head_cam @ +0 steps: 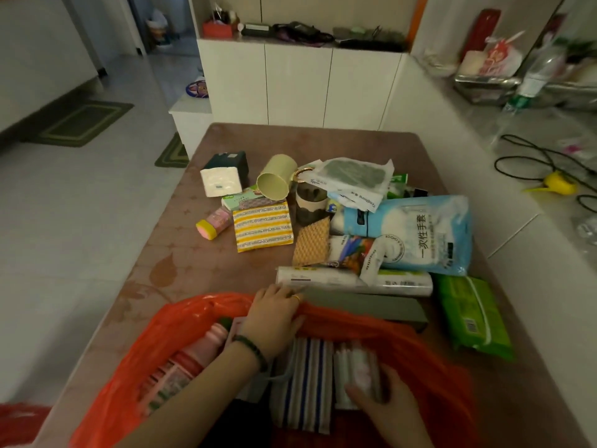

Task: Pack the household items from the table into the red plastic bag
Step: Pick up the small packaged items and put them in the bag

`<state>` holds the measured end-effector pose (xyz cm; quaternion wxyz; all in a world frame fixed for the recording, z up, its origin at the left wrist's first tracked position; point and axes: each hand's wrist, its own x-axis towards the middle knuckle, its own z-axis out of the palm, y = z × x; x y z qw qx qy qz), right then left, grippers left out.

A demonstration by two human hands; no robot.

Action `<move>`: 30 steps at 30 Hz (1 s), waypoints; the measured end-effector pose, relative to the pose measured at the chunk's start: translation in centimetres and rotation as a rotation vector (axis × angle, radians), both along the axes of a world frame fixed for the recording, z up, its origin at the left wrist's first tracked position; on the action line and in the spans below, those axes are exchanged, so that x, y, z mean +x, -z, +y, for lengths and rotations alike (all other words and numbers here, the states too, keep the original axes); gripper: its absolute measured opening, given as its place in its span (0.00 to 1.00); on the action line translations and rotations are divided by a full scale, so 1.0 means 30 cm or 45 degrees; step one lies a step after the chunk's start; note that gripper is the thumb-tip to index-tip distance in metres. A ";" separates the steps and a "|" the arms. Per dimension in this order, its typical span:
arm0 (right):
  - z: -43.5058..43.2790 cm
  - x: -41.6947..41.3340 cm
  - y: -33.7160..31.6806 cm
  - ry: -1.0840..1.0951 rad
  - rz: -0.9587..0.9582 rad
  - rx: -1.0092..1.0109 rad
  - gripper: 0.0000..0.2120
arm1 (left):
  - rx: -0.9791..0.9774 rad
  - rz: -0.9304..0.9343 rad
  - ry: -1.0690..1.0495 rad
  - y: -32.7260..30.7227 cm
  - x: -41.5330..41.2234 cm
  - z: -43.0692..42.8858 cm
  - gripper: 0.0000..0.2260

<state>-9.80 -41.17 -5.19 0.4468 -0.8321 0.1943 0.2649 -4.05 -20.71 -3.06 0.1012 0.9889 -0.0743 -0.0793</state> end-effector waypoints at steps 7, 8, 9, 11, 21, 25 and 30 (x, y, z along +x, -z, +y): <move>0.025 0.083 -0.093 -0.581 -0.136 -0.497 0.36 | -0.507 0.026 0.009 -0.051 -0.006 0.050 0.12; 0.025 0.107 -0.132 -0.657 -0.204 -0.515 0.31 | -0.633 0.052 -0.031 -0.065 0.000 0.078 0.12; 0.029 0.137 -0.179 -0.680 -0.315 -0.437 0.23 | -0.758 0.058 -0.093 -0.077 0.015 0.111 0.12; 0.074 0.214 -0.278 -0.615 -0.488 -0.172 0.09 | -0.957 0.045 -0.268 -0.094 0.071 0.183 0.10; 0.588 0.777 -0.070 -0.136 -0.199 0.486 0.40 | -1.118 0.270 -1.107 0.084 0.419 0.423 0.26; 0.671 0.869 0.062 -0.107 -0.313 0.244 0.38 | -1.428 0.227 -1.184 0.156 0.480 0.409 0.21; 0.691 0.900 0.087 -0.159 -0.326 0.121 0.24 | -1.887 0.159 -1.361 0.164 0.501 0.392 0.19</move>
